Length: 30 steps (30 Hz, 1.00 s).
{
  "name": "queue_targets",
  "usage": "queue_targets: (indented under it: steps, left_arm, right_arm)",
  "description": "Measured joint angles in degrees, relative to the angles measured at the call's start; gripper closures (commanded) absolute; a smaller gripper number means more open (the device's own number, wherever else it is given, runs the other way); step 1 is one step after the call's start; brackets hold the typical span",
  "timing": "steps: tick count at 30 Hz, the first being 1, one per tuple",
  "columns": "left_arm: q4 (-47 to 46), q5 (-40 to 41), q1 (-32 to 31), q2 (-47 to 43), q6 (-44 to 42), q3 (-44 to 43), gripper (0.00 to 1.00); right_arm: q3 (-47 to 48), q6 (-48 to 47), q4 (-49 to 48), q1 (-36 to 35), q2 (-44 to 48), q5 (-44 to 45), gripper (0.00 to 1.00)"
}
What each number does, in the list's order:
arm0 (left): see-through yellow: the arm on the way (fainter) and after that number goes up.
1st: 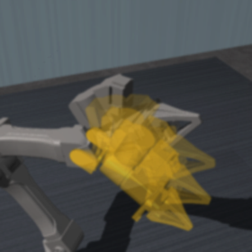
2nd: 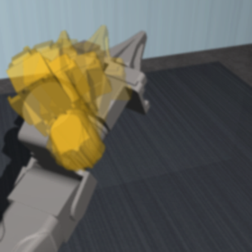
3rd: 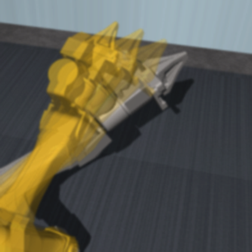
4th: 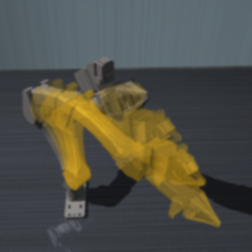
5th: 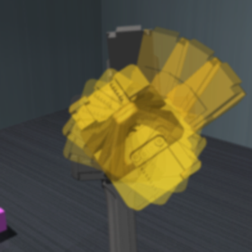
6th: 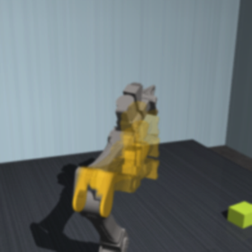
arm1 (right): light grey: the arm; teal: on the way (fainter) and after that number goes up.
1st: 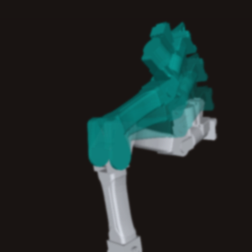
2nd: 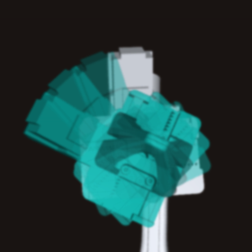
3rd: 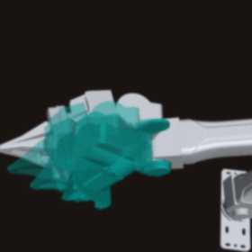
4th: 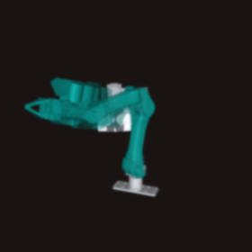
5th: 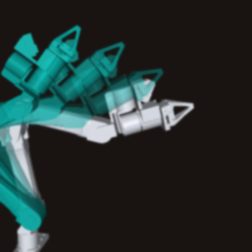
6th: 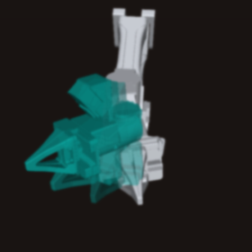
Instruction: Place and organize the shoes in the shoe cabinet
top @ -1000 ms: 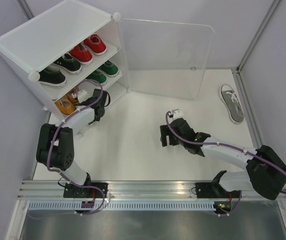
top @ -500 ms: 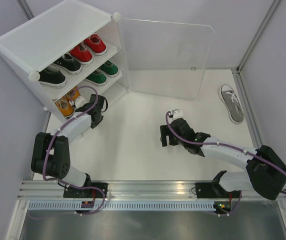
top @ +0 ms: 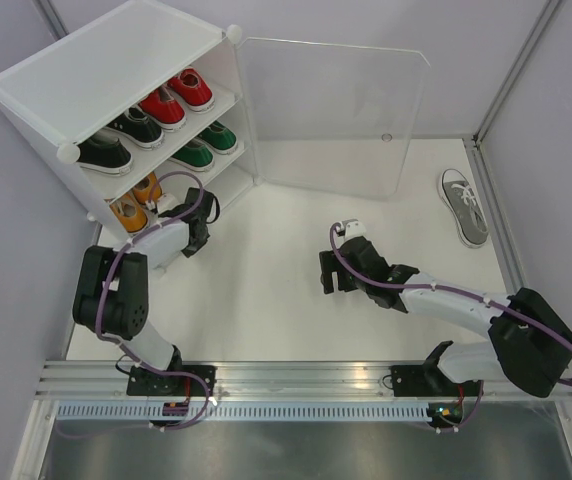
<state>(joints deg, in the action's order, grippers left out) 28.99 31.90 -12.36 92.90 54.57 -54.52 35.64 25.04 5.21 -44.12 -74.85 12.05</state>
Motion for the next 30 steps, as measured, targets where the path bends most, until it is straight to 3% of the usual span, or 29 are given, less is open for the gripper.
queue_targets:
  steps: [15,22,24,30]
  left_arm:
    - [-0.42,-0.17,1.03,2.38,-3.08,-2.16,0.67]
    - [-1.62,-3.78,1.53,0.85,-3.67,-1.53,0.48]
    - [-1.64,-5.62,1.51,-1.46,-3.80,-0.09,0.40]
    - [0.00,-9.94,-0.72,-12.90,-4.00,2.86,0.30]
  right_arm:
    - [0.00,-0.02,-0.11,0.00,-1.09,0.02,0.11]
    - [0.07,-0.46,0.81,0.00,-0.83,0.55,0.11]
    - [0.24,-0.52,2.32,0.00,0.00,1.25,0.11]
    - [3.65,-0.85,7.34,0.00,3.80,4.61,0.10]
